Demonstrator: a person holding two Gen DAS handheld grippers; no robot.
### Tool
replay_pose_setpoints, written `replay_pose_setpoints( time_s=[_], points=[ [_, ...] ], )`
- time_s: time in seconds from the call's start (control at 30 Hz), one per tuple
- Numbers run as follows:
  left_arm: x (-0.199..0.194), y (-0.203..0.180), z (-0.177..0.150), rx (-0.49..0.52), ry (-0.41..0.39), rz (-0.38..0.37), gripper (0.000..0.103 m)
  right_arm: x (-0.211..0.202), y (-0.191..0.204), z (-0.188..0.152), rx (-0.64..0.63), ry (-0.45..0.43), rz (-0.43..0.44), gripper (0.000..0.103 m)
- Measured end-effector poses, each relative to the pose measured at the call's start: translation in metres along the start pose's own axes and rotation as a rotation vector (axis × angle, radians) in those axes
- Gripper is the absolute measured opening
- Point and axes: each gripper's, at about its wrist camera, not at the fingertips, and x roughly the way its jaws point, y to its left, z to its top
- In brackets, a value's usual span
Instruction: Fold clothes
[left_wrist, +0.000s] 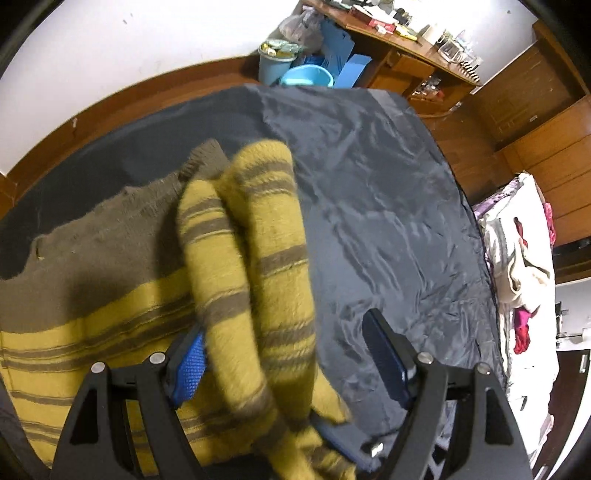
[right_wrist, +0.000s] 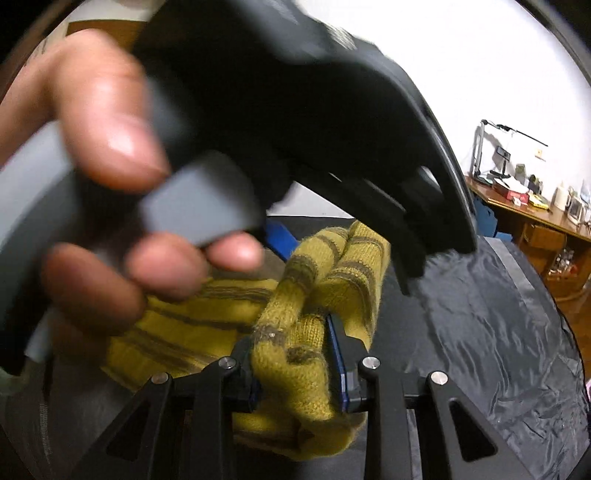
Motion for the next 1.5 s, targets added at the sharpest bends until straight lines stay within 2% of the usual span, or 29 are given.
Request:
replay_pose_setpoints(
  time_s=[0.03, 0.07, 0.17, 0.3, 0.33, 0.37, 0.4, 0.43, 0.47, 0.57, 0.73, 0.9, 1.1, 1.27, 1.4, 1.5],
  points=[
    [0.003, 0.004, 0.0, -0.01, 0.01, 0.001, 0.051, 0.0, 0.0, -0.001, -0.001, 0.001, -0.001, 0.031],
    [0.006, 0.007, 0.001, -0.021, 0.019, 0.002, 0.03, 0.0, -0.001, -0.001, -0.001, 0.002, -0.001, 0.031],
    [0.015, 0.017, 0.002, -0.053, 0.045, 0.003, 0.026, 0.0, -0.004, -0.003, 0.002, 0.006, 0.0, 0.031],
    [0.009, 0.029, -0.002, -0.094, 0.02, -0.018, 0.024, -0.002, -0.013, -0.004, 0.035, 0.005, 0.016, 0.032],
    [0.005, 0.031, -0.003, -0.099, 0.011, -0.024, 0.023, -0.004, -0.015, -0.005, 0.046, -0.002, 0.01, 0.035],
    [0.001, 0.031, -0.003, -0.097, -0.001, -0.023, 0.023, -0.006, -0.017, -0.006, 0.056, -0.008, 0.004, 0.042],
    [-0.003, 0.032, -0.004, -0.095, -0.014, -0.023, 0.023, -0.007, -0.019, -0.007, 0.067, -0.015, -0.002, 0.062],
    [-0.008, 0.033, -0.005, -0.094, -0.026, -0.027, 0.023, -0.012, -0.023, -0.009, 0.09, -0.03, -0.02, 0.075],
    [-0.013, 0.036, -0.007, -0.095, -0.036, -0.035, 0.023, -0.013, -0.024, -0.01, 0.109, -0.024, -0.023, 0.078],
    [-0.026, 0.046, -0.007, -0.107, -0.056, -0.061, 0.023, -0.014, -0.027, -0.012, 0.165, -0.007, -0.03, 0.078],
    [-0.054, 0.071, -0.014, -0.117, -0.092, -0.115, 0.023, 0.018, -0.017, -0.016, 0.2, 0.105, -0.004, 0.078],
    [-0.09, 0.108, -0.029, -0.121, -0.141, -0.159, 0.023, 0.036, 0.001, -0.012, 0.215, 0.125, -0.024, 0.078],
    [-0.138, 0.18, -0.064, -0.154, -0.212, -0.207, 0.023, 0.053, 0.039, -0.009, 0.239, 0.167, -0.046, 0.078],
    [-0.176, 0.254, -0.104, -0.185, -0.27, -0.223, 0.023, 0.062, 0.073, -0.007, 0.218, 0.187, -0.067, 0.078],
    [-0.182, 0.305, -0.137, -0.184, -0.294, -0.232, 0.023, 0.069, 0.1, -0.005, 0.164, 0.211, -0.075, 0.078],
    [-0.172, 0.343, -0.16, -0.19, -0.301, -0.25, 0.023, 0.072, 0.118, -0.005, 0.12, 0.23, -0.096, 0.078]
  ],
)
